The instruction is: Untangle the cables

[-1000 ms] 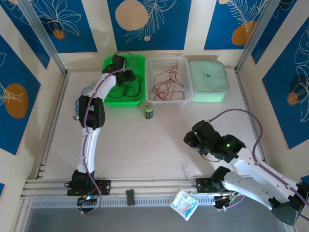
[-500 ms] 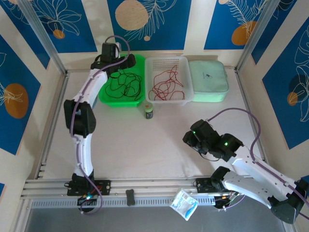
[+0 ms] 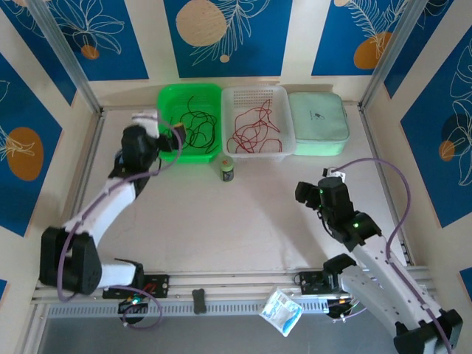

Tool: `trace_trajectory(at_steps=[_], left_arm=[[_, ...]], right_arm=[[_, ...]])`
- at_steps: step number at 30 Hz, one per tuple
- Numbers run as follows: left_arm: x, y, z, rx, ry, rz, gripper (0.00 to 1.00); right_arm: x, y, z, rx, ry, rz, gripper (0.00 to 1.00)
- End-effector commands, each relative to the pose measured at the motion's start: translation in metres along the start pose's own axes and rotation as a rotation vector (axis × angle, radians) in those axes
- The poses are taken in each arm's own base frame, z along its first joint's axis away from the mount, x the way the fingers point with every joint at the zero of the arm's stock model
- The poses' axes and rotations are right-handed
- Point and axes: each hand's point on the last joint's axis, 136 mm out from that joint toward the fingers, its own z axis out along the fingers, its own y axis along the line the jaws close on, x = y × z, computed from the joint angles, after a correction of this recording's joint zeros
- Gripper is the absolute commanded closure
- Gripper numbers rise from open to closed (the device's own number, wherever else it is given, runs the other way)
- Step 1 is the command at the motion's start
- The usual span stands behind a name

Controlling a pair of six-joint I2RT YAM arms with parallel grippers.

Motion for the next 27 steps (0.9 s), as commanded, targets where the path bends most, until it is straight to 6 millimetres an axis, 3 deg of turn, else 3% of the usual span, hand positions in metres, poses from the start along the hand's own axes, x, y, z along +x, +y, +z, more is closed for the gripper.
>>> trace_trajectory(at_steps=[1, 3, 7, 10, 12, 15, 18, 19, 22, 23, 27], left_arm=[[0.012, 0.042, -0.032, -0.213, -0.159, 0.114, 0.0], [0.044, 0.078, -0.052, -0.405, -0.088, 0.086, 0.0], [0.096, 0.095, -0.067, -0.469, -0.051, 0.125, 0.0], [0.13, 0.105, -0.061, -0.485, -0.025, 0.138, 0.0], [0.13, 0.104, -0.055, -0.455, -0.085, 0.134, 0.0], [0.144, 0.098, -0.036, -0.375, -0.043, 0.153, 0.0], [0.159, 0.091, -0.017, -0.304, 0.055, 0.159, 0.0], [0.158, 0.091, -0.01, -0.289, 0.03, 0.174, 0.0], [0.163, 0.098, -0.003, -0.295, 0.115, 0.136, 0.0], [0.161, 0.097, -0.005, -0.295, 0.09, 0.141, 0.0], [0.163, 0.099, -0.009, -0.305, 0.088, 0.13, 0.0]], right_arm=[[-0.022, 0.005, 0.026, -0.047, -0.21, -0.246, 0.18], [-0.024, -0.003, 0.04, -0.059, -0.291, -0.248, 0.19], [-0.024, -0.031, 0.07, -0.054, -0.284, -0.072, 0.2], [-0.031, -0.036, 0.09, -0.067, -0.281, -0.059, 0.18], [-0.04, -0.028, 0.095, -0.111, -0.351, -0.104, 0.18], [-0.049, -0.021, 0.107, -0.151, -0.395, -0.169, 0.17], [-0.033, -0.022, 0.13, -0.194, -0.344, -0.16, 0.16], [-0.039, -0.018, 0.133, -0.216, -0.387, -0.164, 0.15], [-0.039, -0.019, 0.151, -0.22, -0.225, -0.149, 0.13], [-0.038, -0.012, 0.154, -0.248, -0.233, -0.167, 0.05], [-0.036, -0.011, 0.154, -0.242, -0.207, -0.18, 0.01]])
